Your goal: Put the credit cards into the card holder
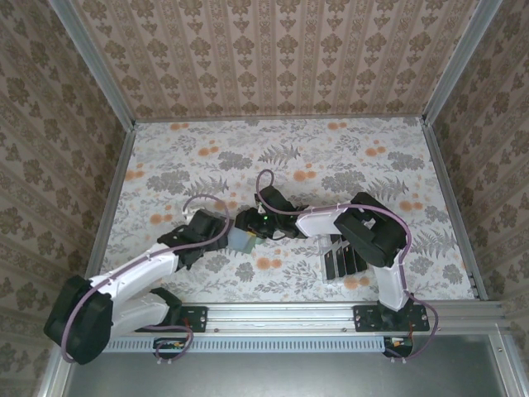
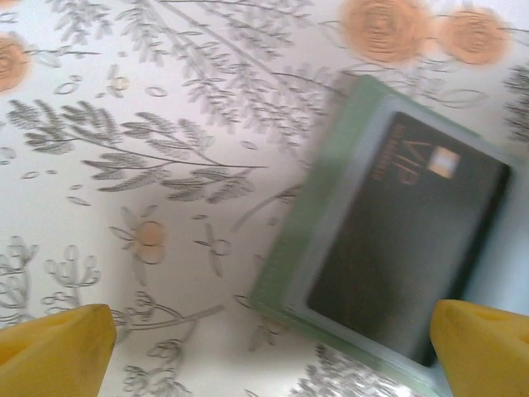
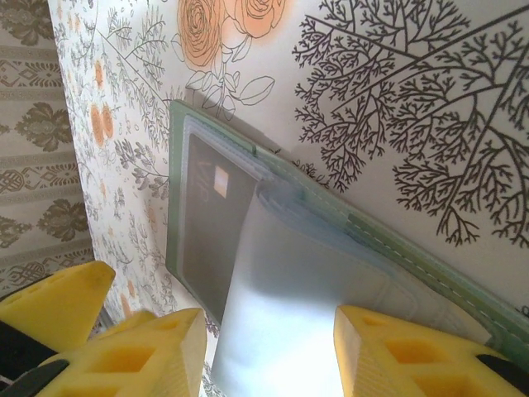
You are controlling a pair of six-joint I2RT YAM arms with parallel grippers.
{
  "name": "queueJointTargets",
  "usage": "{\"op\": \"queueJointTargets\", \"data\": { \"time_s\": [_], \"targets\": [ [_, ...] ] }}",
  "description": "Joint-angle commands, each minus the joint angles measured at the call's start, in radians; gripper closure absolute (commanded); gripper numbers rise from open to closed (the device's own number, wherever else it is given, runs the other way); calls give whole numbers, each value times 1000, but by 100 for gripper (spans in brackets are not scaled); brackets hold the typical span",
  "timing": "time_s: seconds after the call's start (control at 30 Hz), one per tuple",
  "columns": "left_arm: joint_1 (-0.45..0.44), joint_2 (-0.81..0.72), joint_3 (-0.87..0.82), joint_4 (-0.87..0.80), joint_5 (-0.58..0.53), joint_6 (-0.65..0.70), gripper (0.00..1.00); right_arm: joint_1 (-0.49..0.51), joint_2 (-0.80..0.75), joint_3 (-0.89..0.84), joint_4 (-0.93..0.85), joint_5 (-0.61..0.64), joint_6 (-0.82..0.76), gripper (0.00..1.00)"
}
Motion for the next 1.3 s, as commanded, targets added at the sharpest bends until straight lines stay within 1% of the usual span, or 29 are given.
{"op": "queueJointTargets", "data": {
  "time_s": [0.0,0.13,0.3,0.43,0.6,1.0,1.27],
  "targets": [
    [52,38,50,-51,11,-7,0,-4,29,21,-38,-9,-1,53],
    [95,106,80,-49,46,-12,0,-8,33,18,-37,-10,-3,53],
    [103,189,112,-49,77,-25,0,-10,35,15,-41,-9,-8,53],
    [100,195,90,-22,109,-32,0,-12,31,8,-51,-6,-20,53],
    [87,174,52,-14,121,-48,0,-18,31,-6,-53,-5,-27,53],
    [-10,108,-21,40,139,-111,0,-38,35,-13,-81,-6,-51,53],
    [-86,131,-26,76,144,-164,0,-58,29,0,-133,-14,-90,53]
  ]
}}
